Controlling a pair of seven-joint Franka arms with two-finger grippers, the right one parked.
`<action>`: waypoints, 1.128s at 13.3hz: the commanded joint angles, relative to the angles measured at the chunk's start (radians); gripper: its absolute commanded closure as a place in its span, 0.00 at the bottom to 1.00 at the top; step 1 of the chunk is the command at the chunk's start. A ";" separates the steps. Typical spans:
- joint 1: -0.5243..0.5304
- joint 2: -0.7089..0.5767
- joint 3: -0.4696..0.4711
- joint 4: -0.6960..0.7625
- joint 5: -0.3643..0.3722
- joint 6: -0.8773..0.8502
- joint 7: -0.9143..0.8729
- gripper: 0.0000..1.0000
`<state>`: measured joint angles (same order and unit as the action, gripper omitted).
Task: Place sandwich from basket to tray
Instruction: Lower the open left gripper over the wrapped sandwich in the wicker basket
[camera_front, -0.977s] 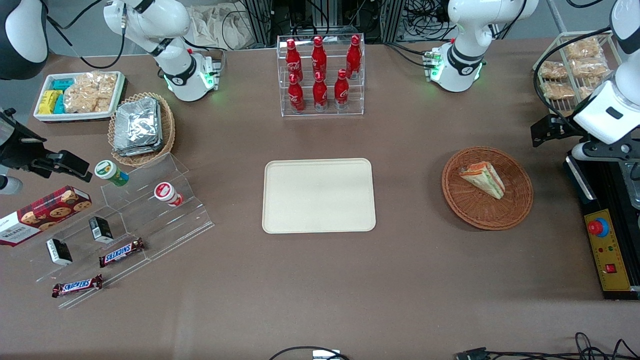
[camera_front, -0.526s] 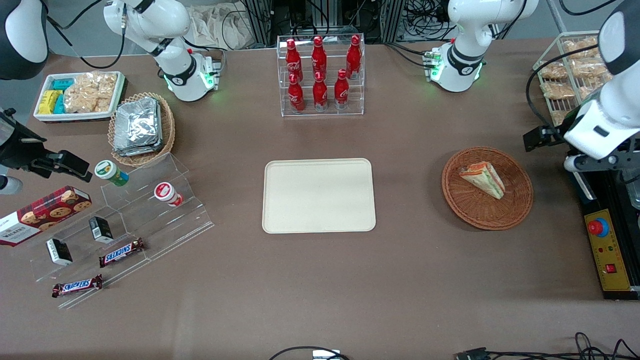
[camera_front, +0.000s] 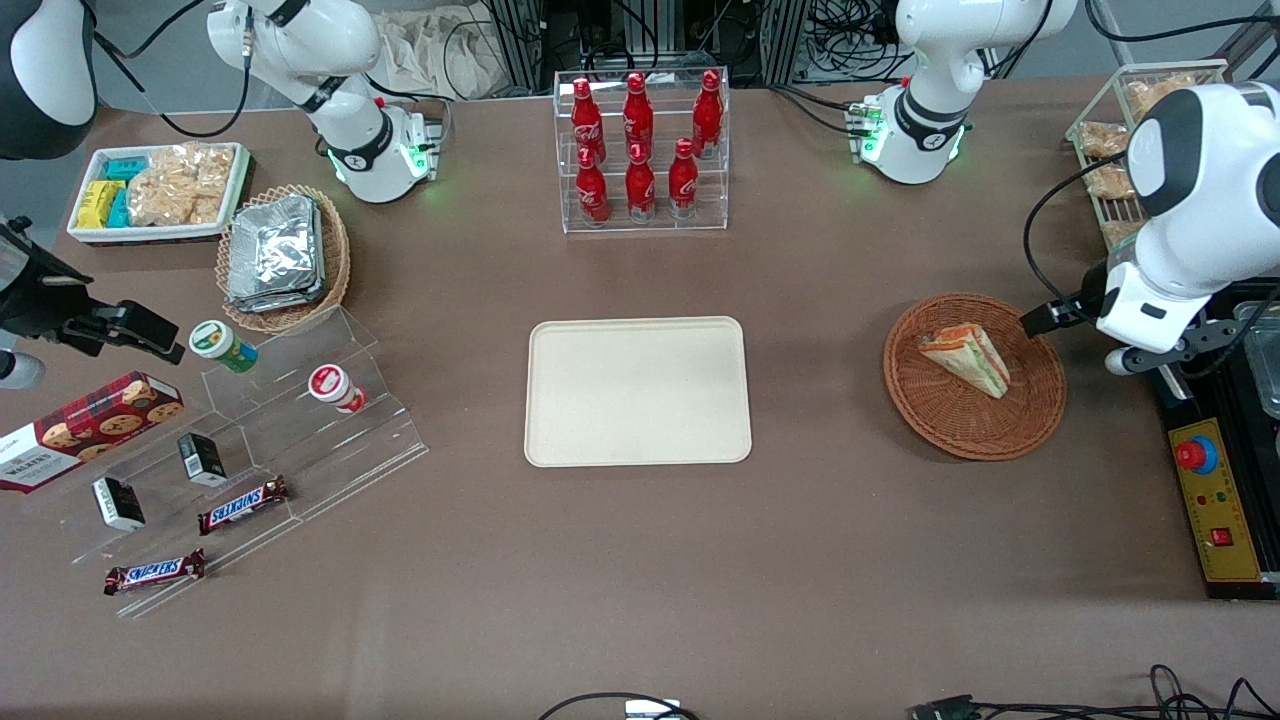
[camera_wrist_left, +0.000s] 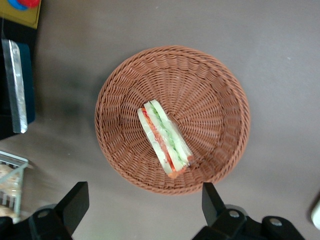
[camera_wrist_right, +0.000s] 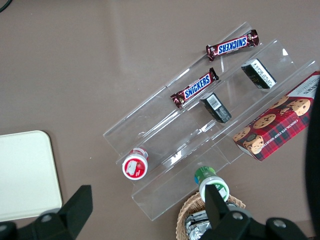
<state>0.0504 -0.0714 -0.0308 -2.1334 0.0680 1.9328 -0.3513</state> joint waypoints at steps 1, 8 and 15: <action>-0.003 -0.047 0.002 -0.115 -0.010 0.093 -0.118 0.00; -0.003 -0.016 0.002 -0.330 -0.013 0.389 -0.327 0.00; -0.006 0.056 0.002 -0.453 -0.013 0.623 -0.420 0.00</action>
<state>0.0491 -0.0211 -0.0298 -2.5569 0.0671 2.5010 -0.7520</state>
